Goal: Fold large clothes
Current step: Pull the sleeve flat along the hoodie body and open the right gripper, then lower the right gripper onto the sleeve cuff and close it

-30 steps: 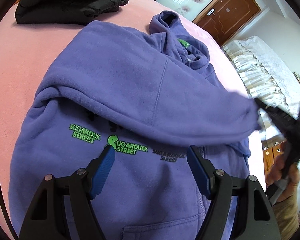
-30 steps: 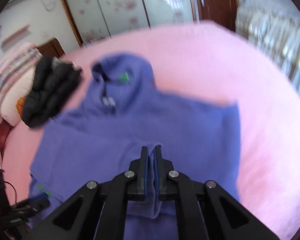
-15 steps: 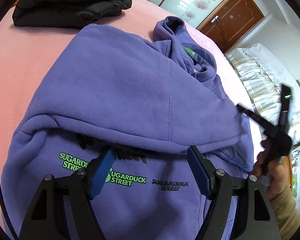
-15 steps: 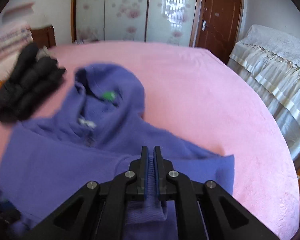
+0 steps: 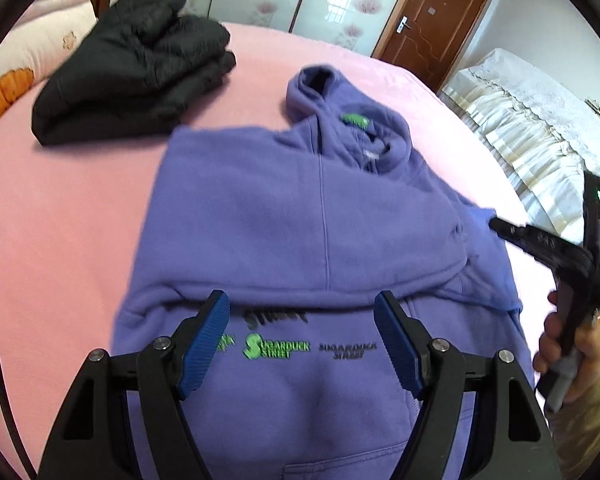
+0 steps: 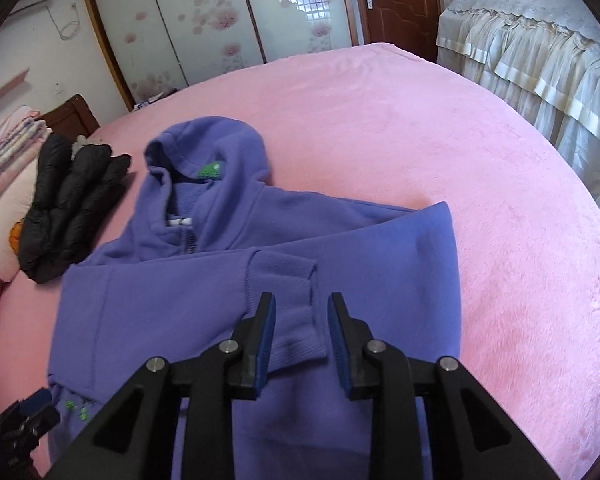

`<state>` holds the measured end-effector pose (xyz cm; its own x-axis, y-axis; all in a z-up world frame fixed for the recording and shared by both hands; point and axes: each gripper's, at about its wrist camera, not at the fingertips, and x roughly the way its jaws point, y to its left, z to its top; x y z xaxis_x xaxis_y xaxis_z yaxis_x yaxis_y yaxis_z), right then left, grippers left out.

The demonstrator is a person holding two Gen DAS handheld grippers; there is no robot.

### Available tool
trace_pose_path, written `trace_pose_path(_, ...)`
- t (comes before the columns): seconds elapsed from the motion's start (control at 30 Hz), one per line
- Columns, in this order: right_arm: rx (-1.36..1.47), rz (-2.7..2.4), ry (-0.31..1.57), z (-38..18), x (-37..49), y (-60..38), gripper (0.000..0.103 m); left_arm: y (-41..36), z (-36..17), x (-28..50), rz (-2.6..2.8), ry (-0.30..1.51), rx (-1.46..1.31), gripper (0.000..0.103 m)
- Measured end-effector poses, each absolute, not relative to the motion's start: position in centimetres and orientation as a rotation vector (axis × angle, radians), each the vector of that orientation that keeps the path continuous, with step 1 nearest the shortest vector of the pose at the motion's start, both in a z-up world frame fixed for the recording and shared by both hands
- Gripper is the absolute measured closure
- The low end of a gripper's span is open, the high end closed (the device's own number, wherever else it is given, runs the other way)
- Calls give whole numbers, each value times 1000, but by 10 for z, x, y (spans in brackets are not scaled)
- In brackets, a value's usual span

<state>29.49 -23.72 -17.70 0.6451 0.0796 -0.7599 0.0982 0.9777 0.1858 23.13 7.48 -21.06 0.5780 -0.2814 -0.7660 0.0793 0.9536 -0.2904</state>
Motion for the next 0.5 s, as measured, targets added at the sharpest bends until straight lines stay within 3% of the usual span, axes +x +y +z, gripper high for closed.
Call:
trace_pose_path(0.13, 257, 41, 868, -166, 286, -222, 76, 78, -179, 237, -195, 887, -207, 29)
trace_pose_path(0.23, 234, 99, 839, -150, 278, -196, 76, 76, -156, 247, -168, 842, -178, 19)
trace_pose_path(0.3, 219, 142, 829, -144, 277, -180, 76, 73, -147, 257, -144, 805, -162, 18)
trace_pose_path(0.5, 141, 239, 850, -157, 293, -117, 76, 58, -162, 299, -137, 818, -171, 18)
